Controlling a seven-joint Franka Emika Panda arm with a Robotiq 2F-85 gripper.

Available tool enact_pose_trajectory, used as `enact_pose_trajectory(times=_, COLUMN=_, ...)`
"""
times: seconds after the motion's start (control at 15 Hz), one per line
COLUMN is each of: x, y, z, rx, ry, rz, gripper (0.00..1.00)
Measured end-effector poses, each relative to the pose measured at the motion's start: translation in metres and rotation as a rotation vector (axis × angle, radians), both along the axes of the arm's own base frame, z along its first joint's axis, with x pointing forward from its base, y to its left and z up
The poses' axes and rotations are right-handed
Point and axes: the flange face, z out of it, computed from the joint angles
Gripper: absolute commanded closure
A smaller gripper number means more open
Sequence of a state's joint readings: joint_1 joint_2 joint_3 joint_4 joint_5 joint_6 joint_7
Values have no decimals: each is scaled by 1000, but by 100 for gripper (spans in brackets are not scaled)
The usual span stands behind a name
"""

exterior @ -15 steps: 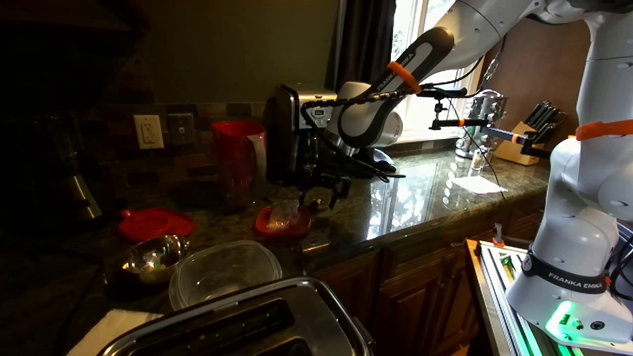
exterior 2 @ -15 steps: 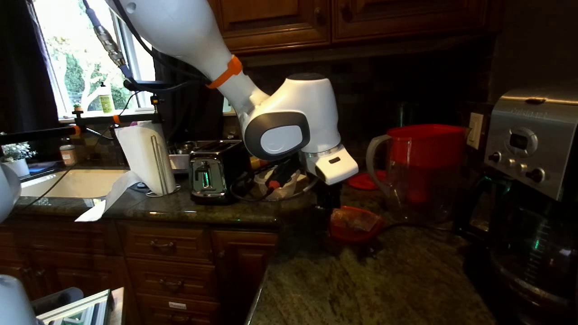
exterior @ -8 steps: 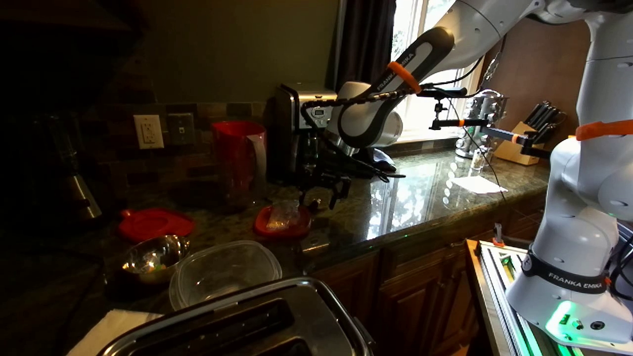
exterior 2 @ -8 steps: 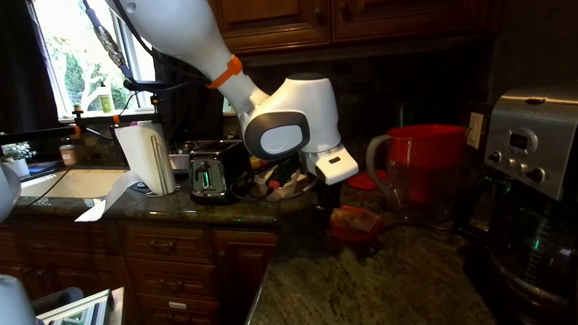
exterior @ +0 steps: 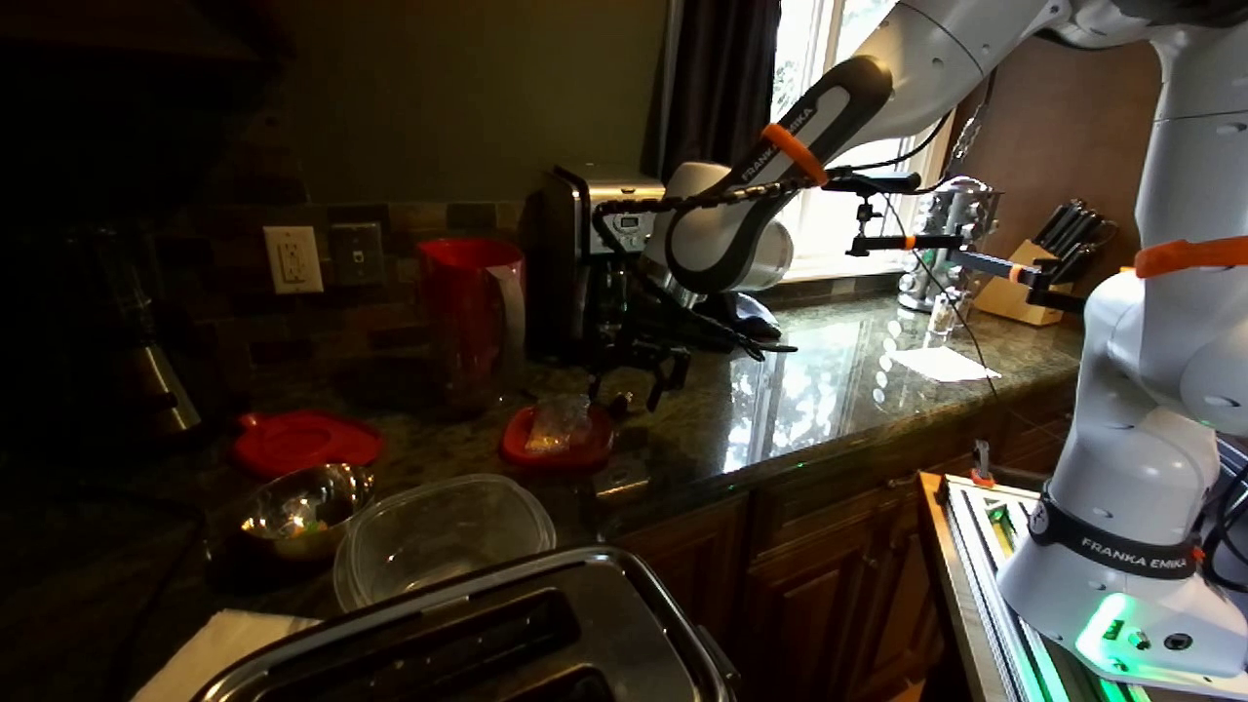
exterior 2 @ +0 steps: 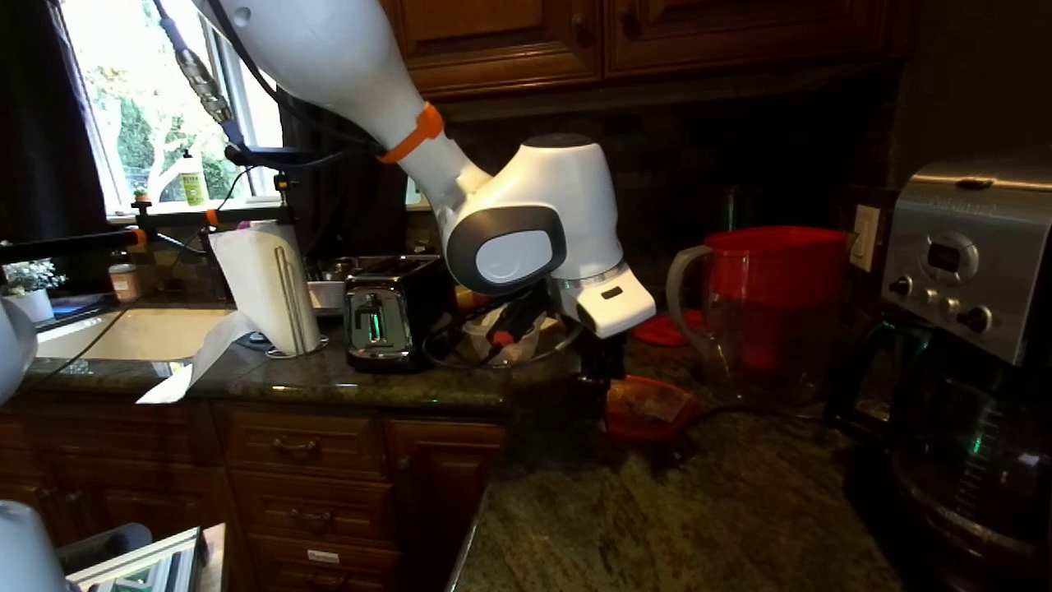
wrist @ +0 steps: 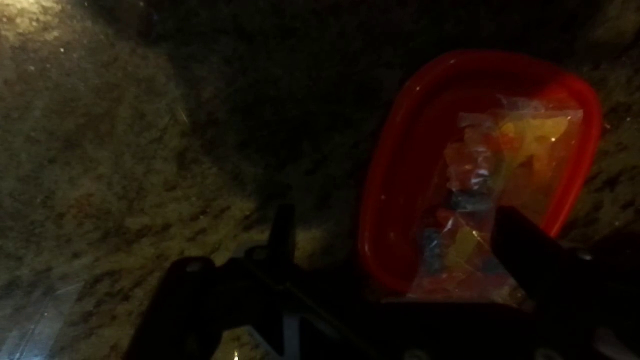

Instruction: Put the orange lid with a plastic pack on top of the coffee maker

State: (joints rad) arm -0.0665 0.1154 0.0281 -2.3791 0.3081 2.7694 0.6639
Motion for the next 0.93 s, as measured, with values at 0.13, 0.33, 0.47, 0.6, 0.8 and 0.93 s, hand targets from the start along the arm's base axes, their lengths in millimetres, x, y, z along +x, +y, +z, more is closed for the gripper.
enact_pose_trajectory(times=0.13, x=0, y=0, z=0, rx=0, ry=0, rz=0, gripper=0)
enact_pose_trajectory(times=0.33, x=1, y=0, z=-1, rx=0, ry=0, rz=0, gripper=0)
enact_pose_trajectory(times=0.47, x=2, y=0, z=-1, rx=0, ry=0, rz=0, gripper=0)
enact_pose_trajectory(times=0.6, x=2, y=0, z=0, rx=0, ry=-1, rz=0, gripper=0)
enact_pose_trajectory(times=0.8, x=3, y=0, z=0, rx=-1, ry=-3, rz=-1, gripper=0)
enact_pose_trajectory(times=0.93, x=5, y=-2, z=4, rx=3, ry=-26, rz=-16, gripper=0)
